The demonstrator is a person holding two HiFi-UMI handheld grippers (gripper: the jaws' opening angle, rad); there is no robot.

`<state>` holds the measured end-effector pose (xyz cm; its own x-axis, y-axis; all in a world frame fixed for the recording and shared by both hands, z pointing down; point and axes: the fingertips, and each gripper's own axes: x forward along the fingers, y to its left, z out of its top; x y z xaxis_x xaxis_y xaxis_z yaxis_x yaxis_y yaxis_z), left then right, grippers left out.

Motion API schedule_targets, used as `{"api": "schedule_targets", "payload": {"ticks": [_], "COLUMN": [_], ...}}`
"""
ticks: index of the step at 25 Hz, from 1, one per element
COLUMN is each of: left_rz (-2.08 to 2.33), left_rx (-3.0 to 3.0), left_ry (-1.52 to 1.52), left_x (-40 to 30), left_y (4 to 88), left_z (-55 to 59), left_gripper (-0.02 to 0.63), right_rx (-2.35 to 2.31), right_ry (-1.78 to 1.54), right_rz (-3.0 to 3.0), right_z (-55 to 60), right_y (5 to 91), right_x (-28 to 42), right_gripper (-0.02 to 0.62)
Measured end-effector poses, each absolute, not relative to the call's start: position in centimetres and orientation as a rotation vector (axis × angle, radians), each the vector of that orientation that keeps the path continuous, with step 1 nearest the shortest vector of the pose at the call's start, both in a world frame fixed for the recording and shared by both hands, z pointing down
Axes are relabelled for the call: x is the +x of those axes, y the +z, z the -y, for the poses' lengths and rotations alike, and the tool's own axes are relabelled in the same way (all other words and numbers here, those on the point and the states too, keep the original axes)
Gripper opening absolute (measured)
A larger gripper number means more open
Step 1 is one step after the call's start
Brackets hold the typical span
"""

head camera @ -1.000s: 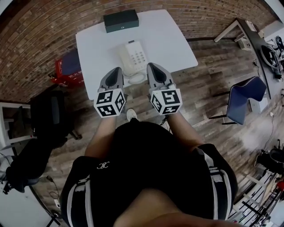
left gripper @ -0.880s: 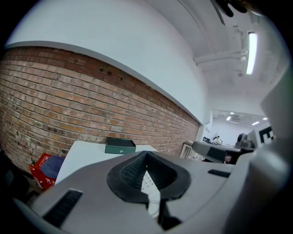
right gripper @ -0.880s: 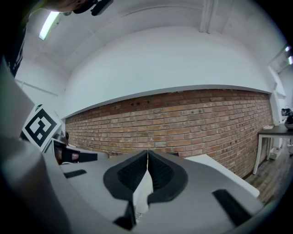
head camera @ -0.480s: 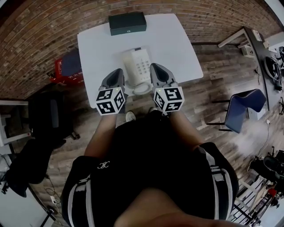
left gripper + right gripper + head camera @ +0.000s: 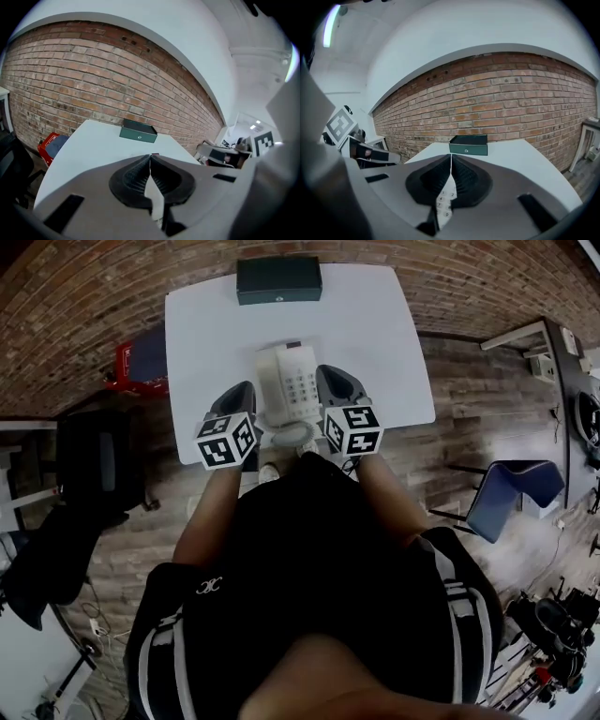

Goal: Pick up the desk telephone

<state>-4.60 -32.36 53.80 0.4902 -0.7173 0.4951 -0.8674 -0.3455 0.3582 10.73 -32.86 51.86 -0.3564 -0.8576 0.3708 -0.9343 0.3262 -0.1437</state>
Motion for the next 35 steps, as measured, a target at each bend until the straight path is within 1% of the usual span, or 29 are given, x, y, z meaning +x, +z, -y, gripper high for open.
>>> {"api": "schedule_targets", "payload": {"ticks": [7,8,9,10,11,12,19,30,35], "left_rz": [1.285,1.281,1.274,1.256,1.227,1.187,0.993,0.77,0.701], "left_rx": [2.039,2.015,1.986,1.956,1.929,1.907,1.873,1.793,1.822], "left_ry": [0.386,0.377,0.357,0.334,0.316,0.307,0.377,0.233,0.187], "left_x": [-3.7,-3.6,-3.5,-3.3,-3.0,-2.6,-0.8,0.3,0.5], "left_y": [57.8,58.4,59.0,59.5,60.0,60.5,64.4,66.5,66.7], "left_z": [34.2,34.4,34.7,35.0,35.2,35.3,35.0,34.9,35.1], "left_gripper": [0.007,0.034,0.108,0.213,0.291,0.301,0.316,0.318,0.336], "right_rx": [1.505,1.476,1.444,1.413,1.383,1.357,1.231,0.979,0.915], "right_ry": [0.613,0.667,0.735,0.809,0.876,0.932,1.266,1.517,1.622], "right_rz": [2.344,2.357,2.373,2.387,2.392,2.389,2.347,2.276,2.273], "right_z": [36.8,37.2,37.6,37.9,38.1,38.3,38.7,37.8,37.7], "right_y": [56.8,57.6,58.4,59.1,59.9,60.6,64.6,68.3,68.9], "right_x": [12.6,12.6,12.5,12.4,12.4,12.4,11.9,10.7,10.6], "right_gripper": [0.0,0.002,0.041,0.118,0.148,0.156,0.212,0.215,0.215]}}
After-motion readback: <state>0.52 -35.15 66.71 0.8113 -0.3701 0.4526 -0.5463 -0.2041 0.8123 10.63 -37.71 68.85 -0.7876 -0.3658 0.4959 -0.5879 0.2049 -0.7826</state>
